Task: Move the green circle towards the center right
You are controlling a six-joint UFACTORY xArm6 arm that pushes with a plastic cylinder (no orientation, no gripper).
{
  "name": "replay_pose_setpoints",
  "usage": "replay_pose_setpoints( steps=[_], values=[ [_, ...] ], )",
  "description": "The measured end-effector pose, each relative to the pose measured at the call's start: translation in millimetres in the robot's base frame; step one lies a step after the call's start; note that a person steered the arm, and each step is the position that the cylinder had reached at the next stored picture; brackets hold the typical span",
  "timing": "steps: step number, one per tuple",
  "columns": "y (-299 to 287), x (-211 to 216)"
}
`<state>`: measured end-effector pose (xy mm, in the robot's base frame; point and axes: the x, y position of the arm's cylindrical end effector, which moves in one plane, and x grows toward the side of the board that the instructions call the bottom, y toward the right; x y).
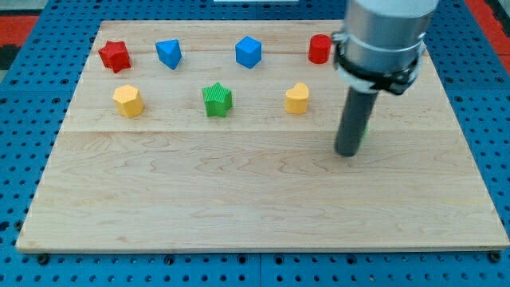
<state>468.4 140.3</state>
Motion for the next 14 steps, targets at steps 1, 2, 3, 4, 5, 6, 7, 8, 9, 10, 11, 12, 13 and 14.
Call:
replay_pose_setpoints(
  steps=[1,2,3,4,5,6,7,8,9,10,11,12,13,14],
  values=[
    [43.8,-33.2],
    [81.9,-64.0],
    [87.1,-70.4],
    [93.3,-59.7],
    [86.8,-14.3],
    [80.7,-43.2],
    [78.3,-51.3],
    [74.0,-49.2],
    [28.1,-21.4],
    [19.7,-37.1],
    [21.8,-37.1],
    [21.8,-37.3],
    [21.8,-43.1],
    [28.3,-53.1]
  ],
)
